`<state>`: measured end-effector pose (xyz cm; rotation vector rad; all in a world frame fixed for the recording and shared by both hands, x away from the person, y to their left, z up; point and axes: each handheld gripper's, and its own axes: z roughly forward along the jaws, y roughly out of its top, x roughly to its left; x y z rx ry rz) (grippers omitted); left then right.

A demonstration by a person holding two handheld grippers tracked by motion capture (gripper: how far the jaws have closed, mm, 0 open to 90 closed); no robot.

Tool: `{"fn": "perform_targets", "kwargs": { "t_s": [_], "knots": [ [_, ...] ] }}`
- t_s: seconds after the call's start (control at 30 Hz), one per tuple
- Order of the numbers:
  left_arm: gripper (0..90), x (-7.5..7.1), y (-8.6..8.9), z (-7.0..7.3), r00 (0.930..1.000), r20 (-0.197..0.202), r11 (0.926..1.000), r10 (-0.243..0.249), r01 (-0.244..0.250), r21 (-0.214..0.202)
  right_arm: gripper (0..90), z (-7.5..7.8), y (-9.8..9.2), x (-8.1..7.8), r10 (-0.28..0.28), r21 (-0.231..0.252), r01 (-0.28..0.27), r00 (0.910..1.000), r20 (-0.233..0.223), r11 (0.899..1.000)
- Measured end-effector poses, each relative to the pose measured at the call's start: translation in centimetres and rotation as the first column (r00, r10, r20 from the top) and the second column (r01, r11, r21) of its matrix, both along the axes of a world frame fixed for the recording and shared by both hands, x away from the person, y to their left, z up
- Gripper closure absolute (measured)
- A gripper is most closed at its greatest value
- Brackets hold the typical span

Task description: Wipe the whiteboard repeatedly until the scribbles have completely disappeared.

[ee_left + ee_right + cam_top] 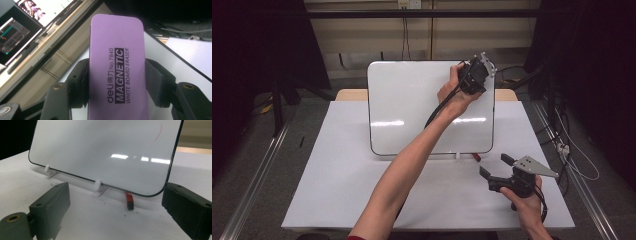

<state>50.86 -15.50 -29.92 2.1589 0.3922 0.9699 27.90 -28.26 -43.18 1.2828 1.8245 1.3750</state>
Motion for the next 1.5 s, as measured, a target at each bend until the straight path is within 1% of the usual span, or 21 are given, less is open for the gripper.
{"fn": "perform_targets", "kwargs": {
  "t_s": [0.03, 0.13, 0.2, 0.23, 0.3, 0.37, 0.43, 0.47, 0.5, 0.7, 0.77, 0.8, 0.83, 0.97, 1.03, 1.07, 1.1, 1.17, 1.27, 1.4, 1.5],
  "knots": [
    [41.1, -0.4, -0.1, -0.3, 0.9998, 0.019, 0.9996, -0.010, 0.009, 0.026, 7.8, 0.0, 0.0, 0.0, -0.002, -0.001, 0.002, 1.0000, 0.000, 1.000],
    [41.2, -1.6, -0.2, -1.6, 0.9990, 0.019, 0.9984, -0.041, 0.040, 0.038, 7.8, 0.1, 0.0, -0.1, -0.001, -0.004, 0.001, 1.0000, 0.003, 1.000],
    [41.1, -2.6, -0.1, -2.8, 0.9973, 0.016, 0.9947, -0.071, 0.070, 0.075, 7.8, 0.1, 0.0, 0.0, -0.001, -0.003, 0.001, 1.0000, 0.002, 1.000],
    [41.1, -3.2, -0.1, -3.5, 0.9964, 0.014, 0.9946, -0.083, 0.082, 0.064, 7.8, 0.0, 0.0, 0.0, -0.002, -0.003, 0.002, 1.0000, 0.001, 1.000],
    [41.1, -4.0, 0.1, -4.4, 0.9940, -0.005, 0.9911, -0.110, 0.110, 0.076, 7.8, 0.0, 0.0, 0.0, -0.004, -0.006, 0.004, 1.0000, 0.002, 1.000],
    [41.2, -4.7, 0.3, -5.3, 0.9921, -0.030, 0.9915, -0.122, 0.123, 0.040, 7.8, 0.1, 0.0, 0.0, -0.004, -0.012, 0.004, 1.0000, 0.002, 1.000],
    [41.1, -5.3, 0.6, -6.0, 0.9898, -0.023, 0.9871, -0.140, 0.142, 0.074, 7.8, 0.1, 0.1, -0.1, -0.004, -0.009, 0.004, 1.0000, 0.004, 1.000],
    [41.1, -5.8, 0.6, -6.6, 0.9891, -0.025, 0.9874, -0.145, 0.147, 0.059, 7.8, 0.1, 0.2, -0.1, -0.004, -0.012, 0.004, 1.0000, 0.005, 1.000],
    [41.1, -6.1, 0.7, -6.9, 0.9878, -0.022, 0.9840, -0.154, 0.156, 0.087, 7.8, 0.1, 0.2, -0.1, -0.003, -0.012, 0.003, 1.0000, 0.005, 1.000],
    [41.1, -8.1, 0.8, -8.8, 0.9792, -0.063, 0.9688, -0.193, 0.200, 0.146, 7.8, 0.1, 0.4, 0.0, 0.001, -0.017, -0.001, 1.0000, 0.003, 1.000],
    [41.1, -8.9, 0.9, -9.5, 0.9760, -0.052, 0.9592, -0.211, 0.217, 0.181, 7.8, 0.1, 0.4, 0.0, 0.004, -0.017, -0.004, 1.0000, 0.002, 1.000],
    [41.2, -9.0, 0.9, -9.6, 0.9763, -0.048, 0.9586, -0.211, 0.216, 0.186, 7.8, 0.1, 0.4, 0.0, 0.005, -0.019, -0.005, 1.0000, 0.003, 1.000],
    [41.1, -9.0, 1.0, -9.6, 0.9763, -0.062, 0.9610, -0.207, 0.215, 0.174, 7.8, 0.1, 0.4, 0.0, 0.005, -0.021, -0.005, 1.0000, 0.004, 1.000],
    [41.1, -8.2, 1.6, -8.9, 0.9828, -0.060, 0.9728, -0.175, 0.182, 0.144, 7.8, 0.1, 0.5, 0.0, 0.004, -0.020, -0.004, 1.0000, 0.005, 1.000],
    [41.1, -7.6, 2.1, -8.3, 0.9869, -0.060, 0.9836, -0.150, 0.155, 0.092, 7.8, 0.1, 0.4, 0.0, 0.003, -0.017, -0.003, 1.0000, 0.002, 1.000],
    [41.1, -7.1, 2.6, -7.8, 0.9891, -0.062, 0.9864, -0.134, 0.139, 0.088, 7.8, 0.1, 0.4, 0.0, 0.002, -0.017, -0.002, 1.0000, 0.003, 1.000],
    [41.1, -6.6, 2.9, -7.4, 0.9910, -0.060, 0.9905, -0.120, 0.124, 0.060, 7.8, 0.0, 0.3, 0.0, 0.001, -0.019, 0.000, 1.0000, 0.003, 1.000],
    [41.1, -5.9, 3.6, -6.5, 0.9942, -0.053, 0.9941, -0.094, 0.096, 0.050, 7.8, 0.1, 0.3, -0.1, 0.000, -0.017, 0.000, 1.0000, 0.003, 1.000],
    [41.1, -4.6, 5.6, -5.0, 0.9995, -0.026, 0.9999, -0.016, 0.016, 0.001, 7.8, 0.1, 0.3, -0.1, 0.000, -0.016, 0.000, 1.0000, 0.003, 1.000],
    [41.1, -4.9, 4.6, -5.1, 0.9998, 0.014, 0.9988, -0.012, 0.011, 0.048, 7.8, 0.0, 0.3, 0.1, -0.006, -0.009, 0.006, 1.0000, -0.003, 1.000],
    [41.1, -5.1, 3.3, -5.2, 0.9986, 0.001, 0.9967, -0.053, 0.053, 0.062, 7.8, 0.1, 0.4, 0.1, -0.001, -0.013, 0.001, 1.0000, 0.001, 1.000]
  ]
}}
